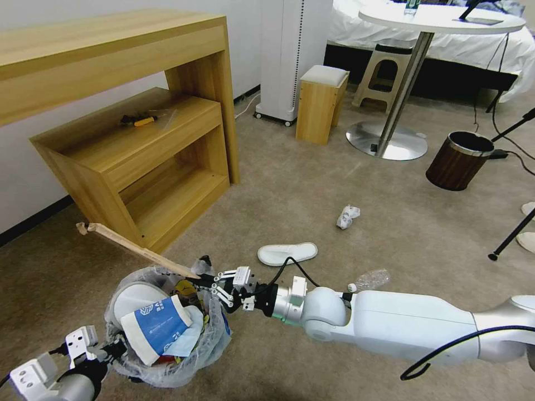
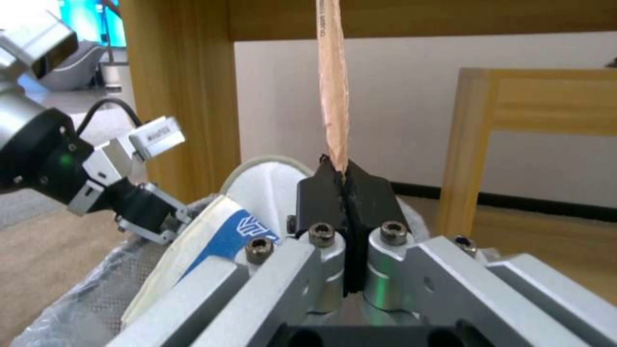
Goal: Pick up the trash bin and place the garbage on the floor into it.
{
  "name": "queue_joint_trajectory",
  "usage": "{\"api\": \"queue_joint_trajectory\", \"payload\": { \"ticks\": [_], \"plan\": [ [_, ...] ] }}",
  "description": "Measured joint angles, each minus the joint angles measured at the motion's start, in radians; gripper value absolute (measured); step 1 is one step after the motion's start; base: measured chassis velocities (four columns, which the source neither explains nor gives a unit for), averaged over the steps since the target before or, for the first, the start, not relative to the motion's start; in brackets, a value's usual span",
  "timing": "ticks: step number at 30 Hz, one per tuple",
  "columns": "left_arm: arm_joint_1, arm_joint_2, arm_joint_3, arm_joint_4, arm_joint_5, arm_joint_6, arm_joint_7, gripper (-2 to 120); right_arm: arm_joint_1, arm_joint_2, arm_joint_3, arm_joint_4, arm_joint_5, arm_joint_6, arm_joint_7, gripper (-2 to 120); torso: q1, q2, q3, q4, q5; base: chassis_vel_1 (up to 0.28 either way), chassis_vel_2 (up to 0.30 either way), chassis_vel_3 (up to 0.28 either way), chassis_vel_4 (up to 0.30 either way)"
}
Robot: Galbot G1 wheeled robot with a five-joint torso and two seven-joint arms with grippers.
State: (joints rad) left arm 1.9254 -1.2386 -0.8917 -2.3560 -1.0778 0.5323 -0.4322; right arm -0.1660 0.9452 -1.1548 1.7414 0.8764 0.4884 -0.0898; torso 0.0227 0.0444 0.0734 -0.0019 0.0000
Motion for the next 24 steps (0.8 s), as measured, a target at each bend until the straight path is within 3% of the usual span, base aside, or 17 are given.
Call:
{"api": "queue_joint_trajectory", "payload": {
  "ticks": [24],
  "plan": [
    [-0.004,0.018,0.007,0.008,0.015,0.001,0.003,0,0.269,0.121,-0.213,0.029,0.139,-0.055,-0.045,0,0.0,0.0,0.0,0.0,-0.0001,0.0,0.0,0.0,0.0]
  ]
}}
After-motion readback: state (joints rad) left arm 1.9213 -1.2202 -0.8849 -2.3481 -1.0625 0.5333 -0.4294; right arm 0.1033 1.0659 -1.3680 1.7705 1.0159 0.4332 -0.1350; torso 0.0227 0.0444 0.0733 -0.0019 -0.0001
